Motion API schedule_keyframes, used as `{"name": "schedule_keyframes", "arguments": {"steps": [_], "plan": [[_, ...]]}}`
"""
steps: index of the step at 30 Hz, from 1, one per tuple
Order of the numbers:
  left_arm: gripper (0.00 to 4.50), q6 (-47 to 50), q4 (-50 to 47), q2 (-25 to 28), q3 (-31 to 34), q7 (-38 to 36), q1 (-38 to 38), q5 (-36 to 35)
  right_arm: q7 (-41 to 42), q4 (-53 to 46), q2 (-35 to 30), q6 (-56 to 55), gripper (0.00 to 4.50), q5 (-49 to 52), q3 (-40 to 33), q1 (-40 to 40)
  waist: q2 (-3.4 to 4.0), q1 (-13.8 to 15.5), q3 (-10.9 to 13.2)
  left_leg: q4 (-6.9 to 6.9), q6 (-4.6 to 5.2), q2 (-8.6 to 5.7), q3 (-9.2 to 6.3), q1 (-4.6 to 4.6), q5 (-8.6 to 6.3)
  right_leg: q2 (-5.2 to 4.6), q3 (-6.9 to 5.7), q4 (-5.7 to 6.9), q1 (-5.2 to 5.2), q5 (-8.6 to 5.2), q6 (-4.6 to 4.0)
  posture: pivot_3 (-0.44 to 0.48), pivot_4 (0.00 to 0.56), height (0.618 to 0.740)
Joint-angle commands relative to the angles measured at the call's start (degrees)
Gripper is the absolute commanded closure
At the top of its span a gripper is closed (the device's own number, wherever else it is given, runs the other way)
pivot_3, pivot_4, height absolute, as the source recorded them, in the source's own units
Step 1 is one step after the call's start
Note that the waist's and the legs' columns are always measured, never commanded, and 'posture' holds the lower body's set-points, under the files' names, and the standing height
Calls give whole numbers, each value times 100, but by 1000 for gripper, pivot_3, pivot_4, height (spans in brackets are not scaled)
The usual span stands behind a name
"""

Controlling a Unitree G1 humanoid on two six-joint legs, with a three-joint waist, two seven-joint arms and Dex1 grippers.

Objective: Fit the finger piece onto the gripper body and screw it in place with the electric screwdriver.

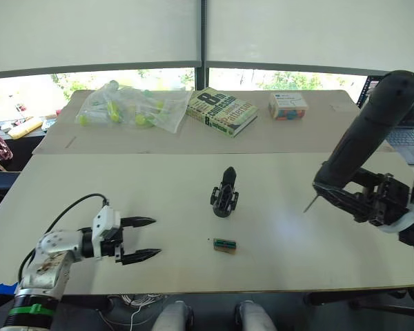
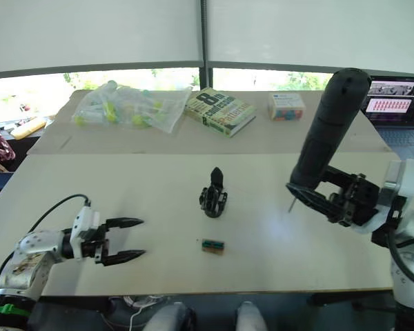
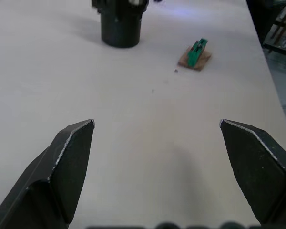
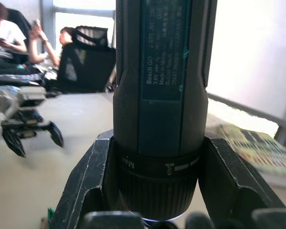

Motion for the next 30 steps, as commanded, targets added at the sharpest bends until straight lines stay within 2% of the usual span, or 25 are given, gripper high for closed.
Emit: {"name": "schedule_keyframes", "arguments": {"steps": [1, 8, 13, 20, 30], "plan": [[52, 248, -429, -102, -367, 202, -240, 146, 14, -681, 106, -31, 2595, 327, 419, -123, -2, 10, 1, 2, 0, 0, 0, -2, 0, 3, -1, 0, 0, 0, 0, 0, 150, 740], [52, 365, -221, -600, -1289, 323, -719, 642, -68, -784, 648, -52, 2595, 116, 1634, -299, -7, 13, 4, 15, 2, -12, 3, -2, 0, 46, -6, 1, 7, 1, 4, 0, 150, 740], [52, 214, 146, -998, -1680, 439, -1018, 930, 61, -279, 999, -210, 2595, -287, 2275, -493, -9, 13, 5, 21, 2, -7, 3, -1, 0, 74, -4, 3, 9, 1, 4, 0, 150, 740], [52, 9, 496, -1305, -1881, 460, -1169, 1112, 276, 332, 1320, -651, 2595, -773, 2549, -694, -9, 11, 5, 23, 2, -5, 3, -1, 0, 87, -3, 9, 7, 1, 5, 0, 150, 740], [52, -370, 878, -1557, -2053, 489, -1293, 1408, 380, 549, 1471, -877, 2595, -1036, 2703, -845, -9, 28, 5, 28, 2, -7, 3, 4, 1, 85, -1, 11, 14, 2, 5, 0, 150, 740]]}}
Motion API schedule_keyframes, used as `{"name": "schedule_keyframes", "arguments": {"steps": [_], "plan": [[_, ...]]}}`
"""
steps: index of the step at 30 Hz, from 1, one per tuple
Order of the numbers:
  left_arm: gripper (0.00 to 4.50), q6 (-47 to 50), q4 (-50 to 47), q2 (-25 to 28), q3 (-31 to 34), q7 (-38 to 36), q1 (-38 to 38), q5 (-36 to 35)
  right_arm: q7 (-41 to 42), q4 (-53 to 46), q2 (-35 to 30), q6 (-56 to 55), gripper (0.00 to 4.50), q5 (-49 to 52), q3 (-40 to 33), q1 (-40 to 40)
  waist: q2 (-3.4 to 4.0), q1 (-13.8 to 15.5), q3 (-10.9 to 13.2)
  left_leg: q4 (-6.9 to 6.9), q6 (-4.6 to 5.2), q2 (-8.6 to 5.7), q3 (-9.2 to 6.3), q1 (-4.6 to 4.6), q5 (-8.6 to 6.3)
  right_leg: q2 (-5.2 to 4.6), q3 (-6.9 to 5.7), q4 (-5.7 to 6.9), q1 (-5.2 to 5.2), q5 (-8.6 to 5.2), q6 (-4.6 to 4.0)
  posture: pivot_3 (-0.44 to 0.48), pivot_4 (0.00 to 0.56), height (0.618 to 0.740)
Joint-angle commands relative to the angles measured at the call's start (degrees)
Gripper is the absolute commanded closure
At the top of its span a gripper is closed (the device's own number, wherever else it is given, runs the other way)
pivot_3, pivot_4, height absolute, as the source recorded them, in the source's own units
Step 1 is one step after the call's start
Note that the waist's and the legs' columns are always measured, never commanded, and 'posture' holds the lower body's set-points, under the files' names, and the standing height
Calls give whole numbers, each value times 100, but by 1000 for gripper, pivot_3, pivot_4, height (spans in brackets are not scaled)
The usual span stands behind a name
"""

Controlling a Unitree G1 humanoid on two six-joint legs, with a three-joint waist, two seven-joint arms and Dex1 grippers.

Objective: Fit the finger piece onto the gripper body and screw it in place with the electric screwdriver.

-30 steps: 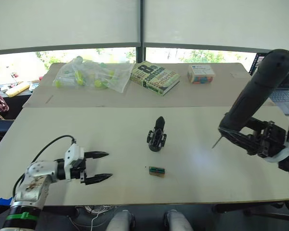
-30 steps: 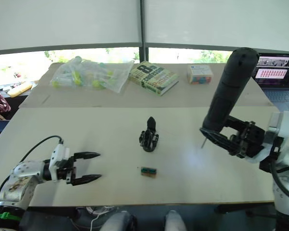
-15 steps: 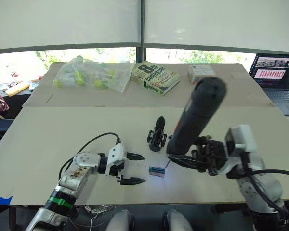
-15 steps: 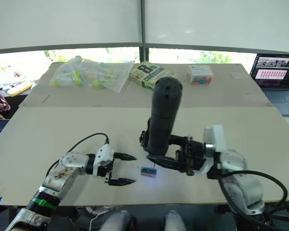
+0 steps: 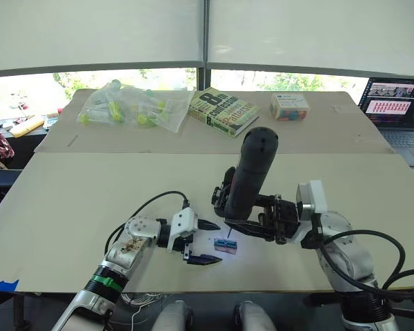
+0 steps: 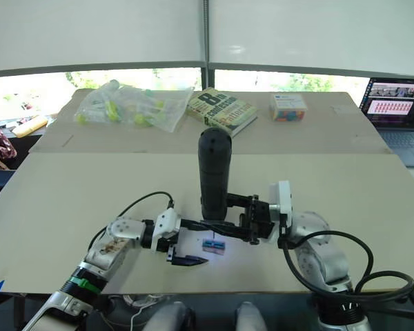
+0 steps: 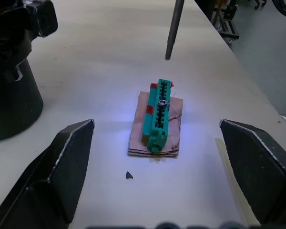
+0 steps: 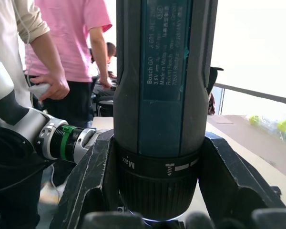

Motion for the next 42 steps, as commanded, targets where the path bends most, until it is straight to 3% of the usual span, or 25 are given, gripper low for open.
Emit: {"name": "schedule_keyframes", "arguments": {"steps": [1, 42], "plan": [[52, -176, 129, -88, -146, 32, -20, 126, 27, -115, 84, -244, 2595, 37, 2, -147, 0, 0, 0, 1, 0, 0, 0, 1, 0, 0, 0, 1, 1, 0, 0, 0, 150, 740], [52, -297, 192, -219, -255, 34, 86, 282, 28, 300, 157, -434, 2595, -170, 13, -211, 1, 9, -1, 11, 0, -2, 0, 5, 0, -1, 1, 9, 6, 2, 4, 0, 150, 740]]}}
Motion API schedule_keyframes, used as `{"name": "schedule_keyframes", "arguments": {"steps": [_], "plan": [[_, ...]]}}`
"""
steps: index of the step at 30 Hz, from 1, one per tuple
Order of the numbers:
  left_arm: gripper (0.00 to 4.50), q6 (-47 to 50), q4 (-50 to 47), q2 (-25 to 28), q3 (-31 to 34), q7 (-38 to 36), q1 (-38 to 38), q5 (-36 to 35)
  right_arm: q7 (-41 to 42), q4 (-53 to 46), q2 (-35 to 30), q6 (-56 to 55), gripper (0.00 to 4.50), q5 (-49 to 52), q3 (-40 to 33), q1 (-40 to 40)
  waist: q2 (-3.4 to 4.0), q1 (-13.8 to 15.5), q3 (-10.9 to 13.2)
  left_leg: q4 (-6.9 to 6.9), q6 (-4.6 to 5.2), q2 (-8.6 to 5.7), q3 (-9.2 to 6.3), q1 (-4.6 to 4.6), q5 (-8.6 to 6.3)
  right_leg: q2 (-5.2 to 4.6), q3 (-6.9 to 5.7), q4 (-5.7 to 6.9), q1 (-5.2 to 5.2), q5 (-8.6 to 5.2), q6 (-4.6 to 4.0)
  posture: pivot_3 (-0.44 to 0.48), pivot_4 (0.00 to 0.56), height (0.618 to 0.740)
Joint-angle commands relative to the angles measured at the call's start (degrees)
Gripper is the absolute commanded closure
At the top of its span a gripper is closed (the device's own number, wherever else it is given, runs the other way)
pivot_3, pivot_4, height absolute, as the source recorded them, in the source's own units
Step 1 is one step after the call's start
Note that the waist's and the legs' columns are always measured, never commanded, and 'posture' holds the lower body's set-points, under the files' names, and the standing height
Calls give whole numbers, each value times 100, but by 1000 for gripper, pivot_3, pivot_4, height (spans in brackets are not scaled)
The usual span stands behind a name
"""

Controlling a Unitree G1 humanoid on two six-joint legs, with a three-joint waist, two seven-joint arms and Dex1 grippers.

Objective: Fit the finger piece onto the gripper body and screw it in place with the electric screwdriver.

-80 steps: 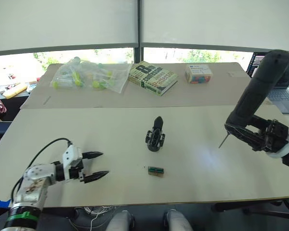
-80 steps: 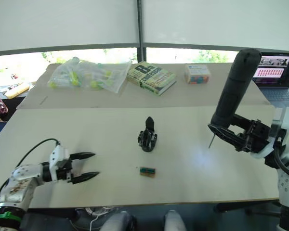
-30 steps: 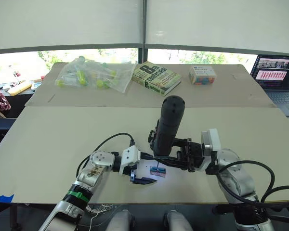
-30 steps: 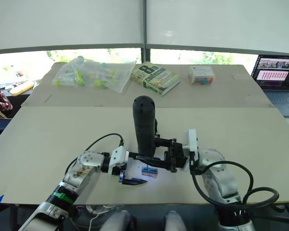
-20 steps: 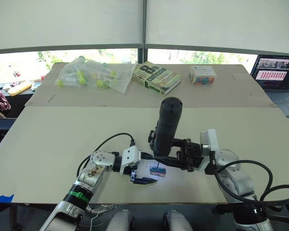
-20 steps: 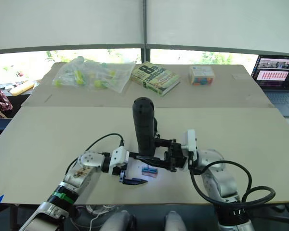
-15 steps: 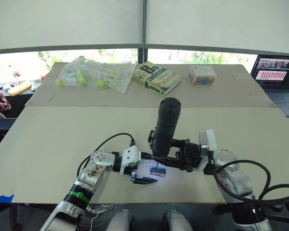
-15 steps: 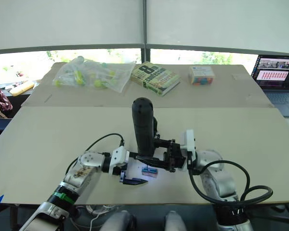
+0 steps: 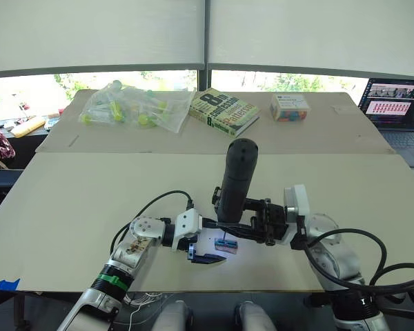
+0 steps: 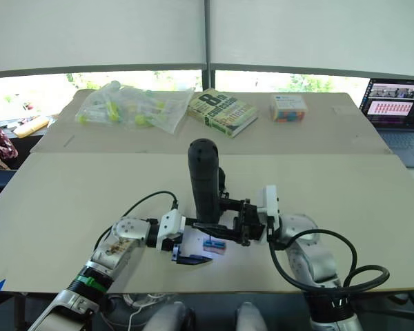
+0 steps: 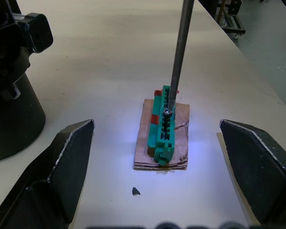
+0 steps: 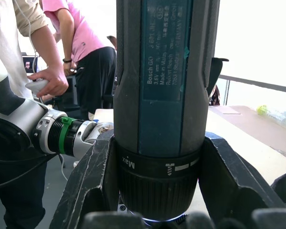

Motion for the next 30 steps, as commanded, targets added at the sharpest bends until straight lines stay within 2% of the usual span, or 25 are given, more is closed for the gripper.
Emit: {"name": "schedule_keyframes", "arguments": {"steps": [1, 30], "plan": [[52, 66, 1, -41, -179, -10, 122, 44, 26, -107, -27, -219, 2595, 137, -213, -114, 0, 2, 0, 0, 0, 0, 0, 0, 0, 0, 0, 0, 0, 0, 0, 0, 150, 740], [52, 95, -46, -34, -219, 23, 186, 66, 108, -117, -118, -108, 2595, 71, -117, 25, 0, -3, 0, 0, 0, 0, 0, 1, 0, 0, 1, 1, 0, 0, 0, 0, 150, 740]]}}
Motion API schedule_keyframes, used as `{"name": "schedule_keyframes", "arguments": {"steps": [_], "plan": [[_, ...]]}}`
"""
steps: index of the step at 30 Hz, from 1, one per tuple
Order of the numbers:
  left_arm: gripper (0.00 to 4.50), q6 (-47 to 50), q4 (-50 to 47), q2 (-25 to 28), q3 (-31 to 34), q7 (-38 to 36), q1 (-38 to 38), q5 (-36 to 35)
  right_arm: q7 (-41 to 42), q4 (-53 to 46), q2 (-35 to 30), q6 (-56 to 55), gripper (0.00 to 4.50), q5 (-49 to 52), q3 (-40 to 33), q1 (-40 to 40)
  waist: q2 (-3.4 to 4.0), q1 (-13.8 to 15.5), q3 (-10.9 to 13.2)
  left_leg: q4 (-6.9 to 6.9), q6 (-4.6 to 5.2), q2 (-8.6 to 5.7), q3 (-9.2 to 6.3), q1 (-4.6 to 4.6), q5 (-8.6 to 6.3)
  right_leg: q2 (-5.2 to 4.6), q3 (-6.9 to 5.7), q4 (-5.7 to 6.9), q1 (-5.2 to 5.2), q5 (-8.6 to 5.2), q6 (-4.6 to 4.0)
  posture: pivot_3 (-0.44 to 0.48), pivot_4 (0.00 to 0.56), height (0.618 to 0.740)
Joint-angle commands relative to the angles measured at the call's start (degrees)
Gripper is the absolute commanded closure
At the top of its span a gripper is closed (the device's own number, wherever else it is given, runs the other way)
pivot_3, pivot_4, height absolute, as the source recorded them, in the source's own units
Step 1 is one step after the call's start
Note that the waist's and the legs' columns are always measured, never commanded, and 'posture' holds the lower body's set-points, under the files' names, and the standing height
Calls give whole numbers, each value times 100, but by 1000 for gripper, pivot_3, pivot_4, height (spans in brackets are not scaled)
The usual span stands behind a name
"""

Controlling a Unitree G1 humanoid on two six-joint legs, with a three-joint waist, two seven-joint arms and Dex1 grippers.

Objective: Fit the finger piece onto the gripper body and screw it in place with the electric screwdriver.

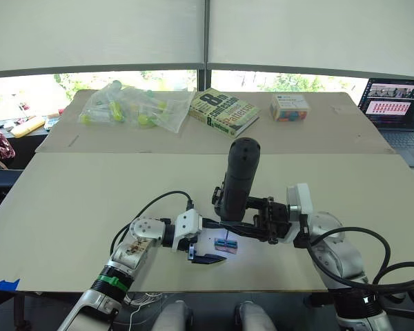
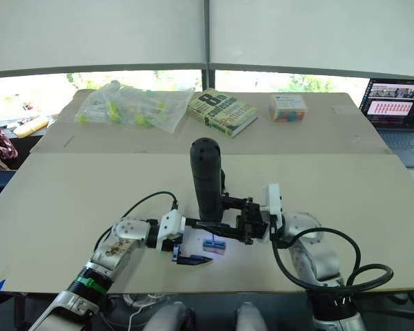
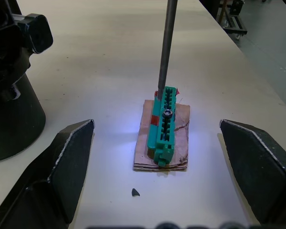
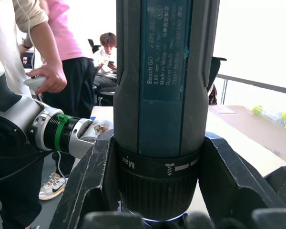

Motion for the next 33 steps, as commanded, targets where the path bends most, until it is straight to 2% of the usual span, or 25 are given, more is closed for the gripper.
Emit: {"name": "schedule_keyframes", "arguments": {"steps": [1, 33], "plan": [[52, 70, 7, -34, -218, -33, 143, 65, 9, -136, -18, -108, 2595, 71, -37, -7, 0, 0, 0, 0, 0, 0, 0, 0, 0, 0, 0, 0, 0, 0, 0, 0, 150, 740], [52, 91, -30, -29, -229, 36, 230, 76, -22, -79, 9, -78, 2595, 88, 46, -121, 1, -6, -1, 0, 0, 0, 0, 2, 0, 0, 1, 1, 1, 0, 0, 0, 150, 740]]}}
